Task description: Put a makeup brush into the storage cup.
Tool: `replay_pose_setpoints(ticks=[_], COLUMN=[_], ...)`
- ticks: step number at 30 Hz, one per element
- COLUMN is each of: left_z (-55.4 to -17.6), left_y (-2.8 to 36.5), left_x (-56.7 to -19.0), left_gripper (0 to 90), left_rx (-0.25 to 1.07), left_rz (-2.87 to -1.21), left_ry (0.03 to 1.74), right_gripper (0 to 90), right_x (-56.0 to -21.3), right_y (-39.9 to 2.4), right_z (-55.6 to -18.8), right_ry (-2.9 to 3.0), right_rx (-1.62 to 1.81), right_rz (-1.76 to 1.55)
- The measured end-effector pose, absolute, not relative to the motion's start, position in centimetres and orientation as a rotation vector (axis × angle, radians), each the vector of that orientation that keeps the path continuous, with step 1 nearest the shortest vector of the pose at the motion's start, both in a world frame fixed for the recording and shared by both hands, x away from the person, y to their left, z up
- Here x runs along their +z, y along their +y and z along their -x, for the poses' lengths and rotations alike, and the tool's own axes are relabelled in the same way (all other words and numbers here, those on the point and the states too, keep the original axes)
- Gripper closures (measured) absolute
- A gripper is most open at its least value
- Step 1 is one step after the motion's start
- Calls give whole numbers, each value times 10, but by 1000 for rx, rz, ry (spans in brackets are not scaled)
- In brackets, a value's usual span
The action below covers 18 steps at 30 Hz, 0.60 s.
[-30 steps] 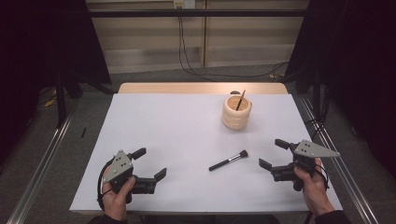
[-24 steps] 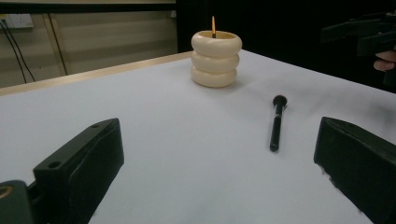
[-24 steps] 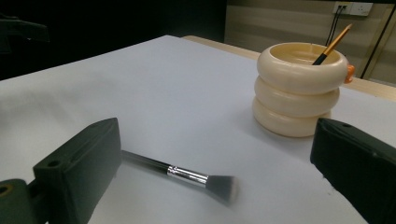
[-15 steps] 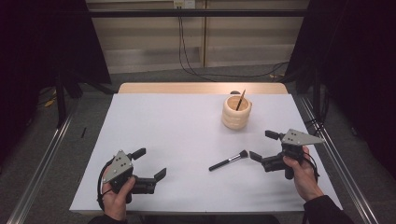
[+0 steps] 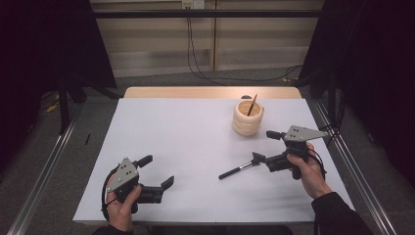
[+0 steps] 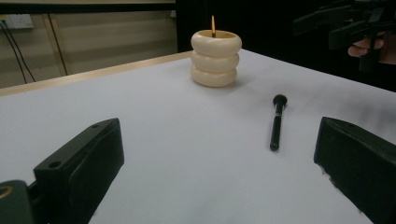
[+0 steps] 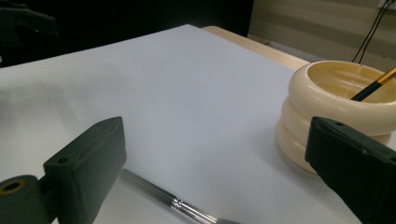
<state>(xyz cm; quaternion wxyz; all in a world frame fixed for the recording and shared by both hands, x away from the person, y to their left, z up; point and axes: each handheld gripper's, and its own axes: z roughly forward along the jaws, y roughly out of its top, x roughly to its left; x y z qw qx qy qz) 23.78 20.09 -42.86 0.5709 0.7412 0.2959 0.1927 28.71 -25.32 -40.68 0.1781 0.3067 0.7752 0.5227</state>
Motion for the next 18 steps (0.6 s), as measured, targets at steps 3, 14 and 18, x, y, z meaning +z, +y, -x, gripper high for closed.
replay_pose_setpoints(ticks=[3,14,18], left_z=[-238,-239,-239], left_y=[201,201,201], left_x=[-429,-430,-430], left_gripper=[15,16,16], left_rx=[449,444,442], left_rz=[-1737,-1742,-1743], left_ry=[697,700,698], right_gripper=[65,155,208], right_x=[-408,-410,-413], right_y=[-248,-234,-233], right_z=[-292,-308,-311], right_ry=[2236,2355,2394], right_rx=[1453,1370,1373], right_rz=[-859,-842,-832])
